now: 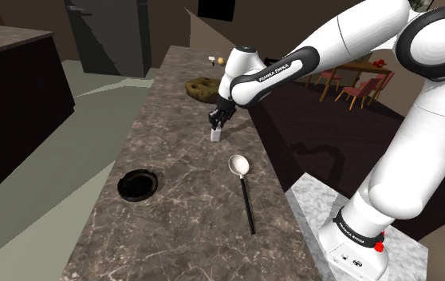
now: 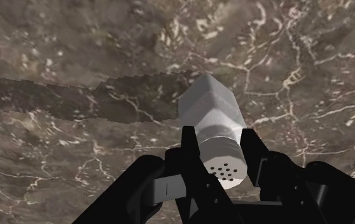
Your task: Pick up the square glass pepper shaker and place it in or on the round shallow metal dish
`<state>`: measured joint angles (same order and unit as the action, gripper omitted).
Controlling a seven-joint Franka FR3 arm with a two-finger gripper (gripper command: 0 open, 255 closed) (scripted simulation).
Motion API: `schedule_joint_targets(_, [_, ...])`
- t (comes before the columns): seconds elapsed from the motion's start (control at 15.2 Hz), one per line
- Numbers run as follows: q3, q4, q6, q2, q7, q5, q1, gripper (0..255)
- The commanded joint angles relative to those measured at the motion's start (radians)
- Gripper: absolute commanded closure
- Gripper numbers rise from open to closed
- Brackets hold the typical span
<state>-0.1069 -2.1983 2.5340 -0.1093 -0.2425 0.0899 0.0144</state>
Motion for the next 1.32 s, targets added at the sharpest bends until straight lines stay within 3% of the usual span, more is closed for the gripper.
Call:
schedule_joint_targets(0.0, [0.000,0.000,0.000,0.000,0.000,0.000,0.000,255])
schedule_joint_targets(1.25, [-0.004,0.107,-0.218,0.112,0.031,-0.035,-0.001,255])
